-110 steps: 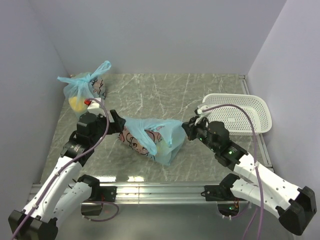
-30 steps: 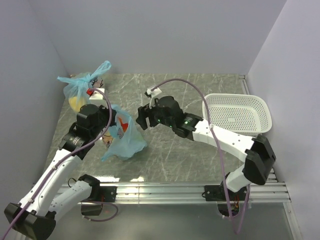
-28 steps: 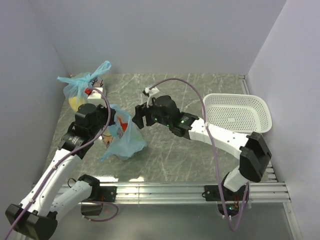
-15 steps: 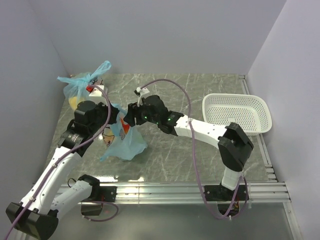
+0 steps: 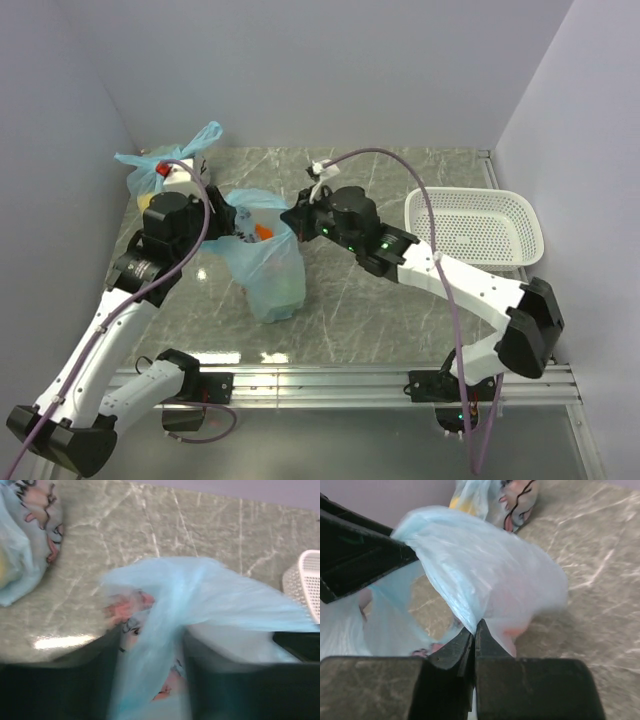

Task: Untie the knot of the plastic bag and take out the fruit

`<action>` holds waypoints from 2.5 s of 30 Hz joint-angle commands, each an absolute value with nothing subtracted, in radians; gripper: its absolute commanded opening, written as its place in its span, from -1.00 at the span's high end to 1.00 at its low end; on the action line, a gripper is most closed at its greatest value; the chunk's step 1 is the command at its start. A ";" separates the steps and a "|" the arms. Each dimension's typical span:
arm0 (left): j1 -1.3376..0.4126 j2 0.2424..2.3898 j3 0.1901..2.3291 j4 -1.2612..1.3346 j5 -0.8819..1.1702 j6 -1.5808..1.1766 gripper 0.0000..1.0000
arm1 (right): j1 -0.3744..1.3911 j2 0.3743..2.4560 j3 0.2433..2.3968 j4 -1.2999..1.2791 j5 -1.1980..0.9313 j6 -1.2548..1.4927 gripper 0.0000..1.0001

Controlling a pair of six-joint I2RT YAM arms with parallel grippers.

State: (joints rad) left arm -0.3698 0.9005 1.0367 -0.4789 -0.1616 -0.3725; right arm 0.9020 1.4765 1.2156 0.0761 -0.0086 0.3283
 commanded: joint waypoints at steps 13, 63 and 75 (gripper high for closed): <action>-0.364 0.716 0.853 -0.359 -0.017 -0.699 -0.99 | 0.876 1.401 1.080 0.107 0.058 0.293 1.00; -0.767 1.437 0.859 0.045 -0.320 -0.805 0.81 | 0.761 1.118 0.526 0.423 0.014 0.420 1.00; -0.546 1.117 0.741 -0.149 -0.416 -0.752 0.99 | 0.517 1.049 0.529 0.233 0.094 0.522 1.00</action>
